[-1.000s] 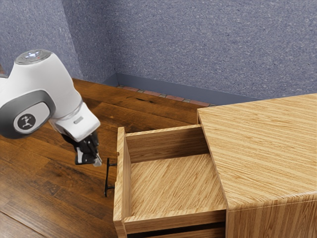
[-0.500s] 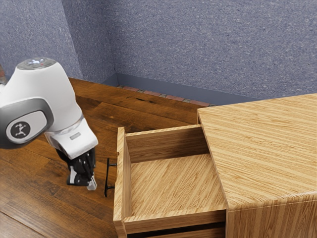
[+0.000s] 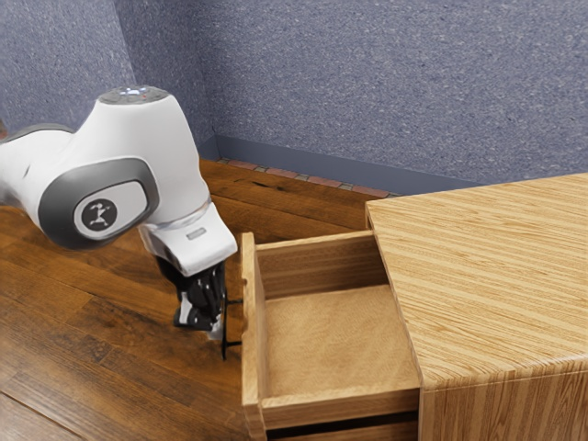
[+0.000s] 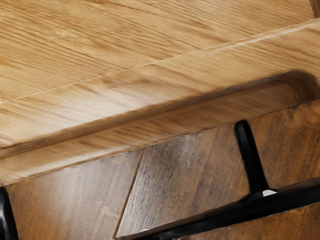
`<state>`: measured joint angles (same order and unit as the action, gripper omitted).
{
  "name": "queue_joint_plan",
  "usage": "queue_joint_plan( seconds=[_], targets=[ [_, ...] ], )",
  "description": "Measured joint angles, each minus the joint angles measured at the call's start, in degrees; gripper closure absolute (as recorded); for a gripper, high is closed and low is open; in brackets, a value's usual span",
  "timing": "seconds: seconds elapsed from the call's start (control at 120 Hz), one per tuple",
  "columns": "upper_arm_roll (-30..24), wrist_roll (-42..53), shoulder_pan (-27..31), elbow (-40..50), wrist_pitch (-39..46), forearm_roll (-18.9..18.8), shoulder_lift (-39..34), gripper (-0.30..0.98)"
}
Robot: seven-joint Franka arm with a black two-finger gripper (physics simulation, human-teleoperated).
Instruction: Push the drawer handle with one arm to close the drawer
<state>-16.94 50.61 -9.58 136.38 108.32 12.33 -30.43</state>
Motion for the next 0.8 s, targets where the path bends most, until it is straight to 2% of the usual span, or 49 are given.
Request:
queue_joint_plan(
  seconds=[0.425,0.8],
  targets=[
    [-3.1,-1.4,0.4,-10.5,3.0,-0.4,12.0,0.79],
    [-5.8,-3.6,0.3,-16.3,5.4,-0.9,19.3,0.79]
  ],
)
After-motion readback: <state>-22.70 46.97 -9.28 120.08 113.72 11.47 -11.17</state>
